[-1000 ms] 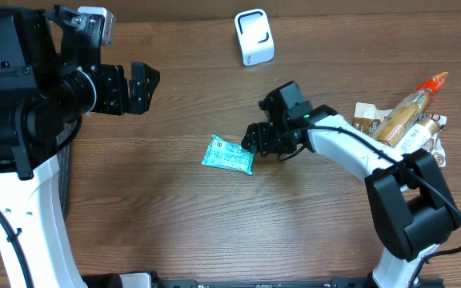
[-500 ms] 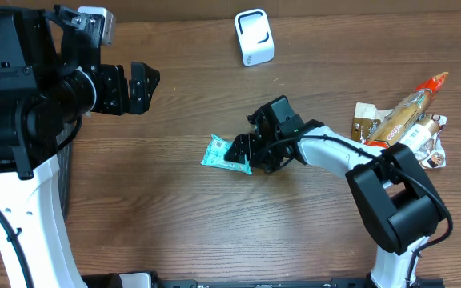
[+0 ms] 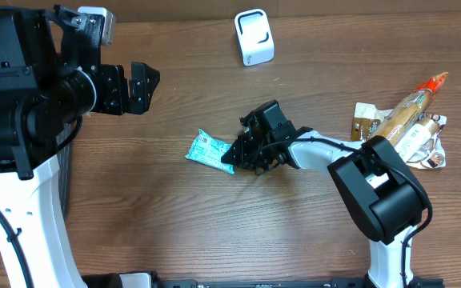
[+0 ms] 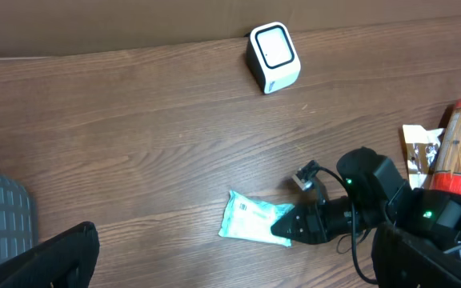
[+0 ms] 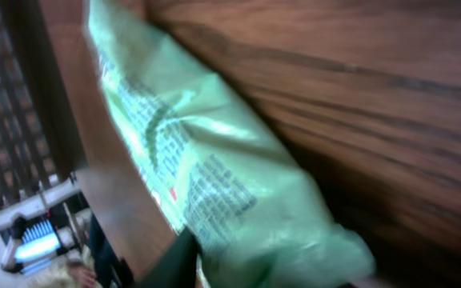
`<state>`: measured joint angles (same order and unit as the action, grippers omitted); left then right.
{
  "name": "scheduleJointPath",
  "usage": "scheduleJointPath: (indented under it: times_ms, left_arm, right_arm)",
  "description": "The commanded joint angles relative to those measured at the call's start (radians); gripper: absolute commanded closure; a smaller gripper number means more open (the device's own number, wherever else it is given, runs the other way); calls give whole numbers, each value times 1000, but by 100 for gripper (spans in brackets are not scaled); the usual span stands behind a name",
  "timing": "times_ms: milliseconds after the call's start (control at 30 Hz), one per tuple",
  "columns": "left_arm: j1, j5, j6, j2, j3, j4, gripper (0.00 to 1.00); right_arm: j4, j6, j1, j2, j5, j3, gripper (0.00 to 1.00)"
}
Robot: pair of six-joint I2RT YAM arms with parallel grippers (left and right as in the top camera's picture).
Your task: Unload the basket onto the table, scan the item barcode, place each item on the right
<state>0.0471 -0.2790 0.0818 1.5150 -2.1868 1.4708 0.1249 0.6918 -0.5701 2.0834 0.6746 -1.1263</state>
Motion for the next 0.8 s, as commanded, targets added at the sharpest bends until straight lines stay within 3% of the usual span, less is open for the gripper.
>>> scheduleJointPath:
  times_ms: [0,233,600,767]
  left_arm:
    - [-2,2,16,3,-8,-1,1]
    - [-2,2,16,3,-8,-1,0]
    - [-2,2,16,3,-8,-1,0]
    - [-2,2,16,3,-8,-1,0]
  right_arm:
    - [18,16,-8,53,-63,33,96]
    - [27,-59,64,2,61,20,96]
    - [415,-406,175,-396,69,-54,96]
    - [499,-462,200,-566,75,-72,96]
